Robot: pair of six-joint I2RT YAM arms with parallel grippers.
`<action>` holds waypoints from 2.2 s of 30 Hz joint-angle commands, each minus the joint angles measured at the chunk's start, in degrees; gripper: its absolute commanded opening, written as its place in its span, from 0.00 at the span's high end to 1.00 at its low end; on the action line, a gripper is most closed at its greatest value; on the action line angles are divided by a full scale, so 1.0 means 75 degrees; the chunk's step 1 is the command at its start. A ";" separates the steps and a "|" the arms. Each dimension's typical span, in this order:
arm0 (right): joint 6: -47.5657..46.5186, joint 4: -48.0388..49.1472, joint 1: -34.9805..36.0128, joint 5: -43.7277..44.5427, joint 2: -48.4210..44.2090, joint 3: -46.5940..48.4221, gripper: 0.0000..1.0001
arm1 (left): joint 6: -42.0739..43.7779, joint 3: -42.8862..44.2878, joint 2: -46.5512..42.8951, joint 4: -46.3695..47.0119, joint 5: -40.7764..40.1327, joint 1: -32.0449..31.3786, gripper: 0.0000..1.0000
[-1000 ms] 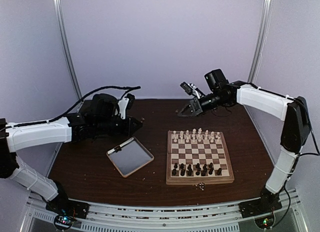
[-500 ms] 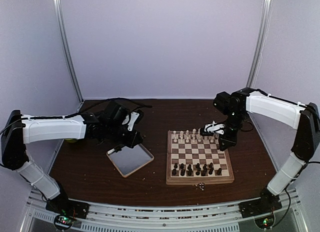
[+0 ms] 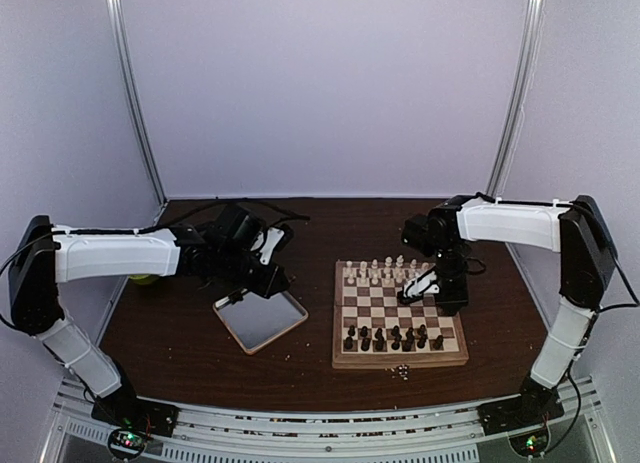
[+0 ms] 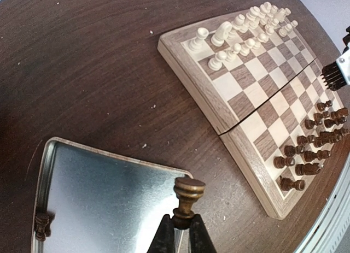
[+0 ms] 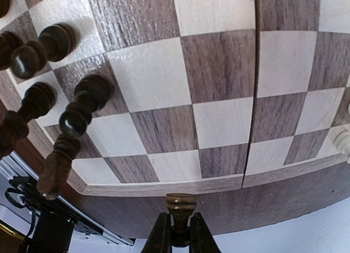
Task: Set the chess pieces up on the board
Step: Place the pawn on the chessboard, then pass from the left arm to the right
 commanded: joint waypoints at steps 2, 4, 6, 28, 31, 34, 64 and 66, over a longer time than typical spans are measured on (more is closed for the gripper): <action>0.0225 0.0101 0.0272 0.0520 0.0317 0.0165 0.90 | 0.0390 0.0660 0.0224 -0.0454 0.0314 0.0031 0.95; 0.0263 0.0202 0.0323 0.0531 0.0391 0.0165 0.88 | 0.0496 0.0834 0.0336 -0.0681 0.0413 0.0024 0.95; 0.0284 0.0275 0.0342 0.0520 0.0449 0.0171 0.86 | 0.0603 0.1082 0.0487 -0.0944 0.0543 0.0030 0.95; 0.0551 0.1306 -0.0442 -0.2080 -0.1740 -0.0010 0.73 | 0.0264 0.4698 0.3450 -0.4140 0.3993 -0.0216 0.93; 0.0559 0.1505 -0.0442 -0.2679 -0.1997 -0.0011 0.73 | 0.0031 0.5000 0.3918 -0.4165 0.4573 -0.0211 0.93; 0.0446 0.1866 -0.0398 -0.3441 -0.2332 -0.0056 0.72 | -0.0299 0.5159 0.4238 -0.3950 0.5111 -0.0216 0.92; -0.0607 0.4288 0.2521 -0.2080 -0.1437 -0.0268 0.60 | -0.1615 0.5520 0.4309 -0.3223 0.7026 -0.0075 0.92; -0.0599 0.4331 0.2580 -0.2019 -0.1382 -0.0251 0.60 | -0.1602 0.5508 0.4283 -0.3224 0.7073 -0.0075 0.92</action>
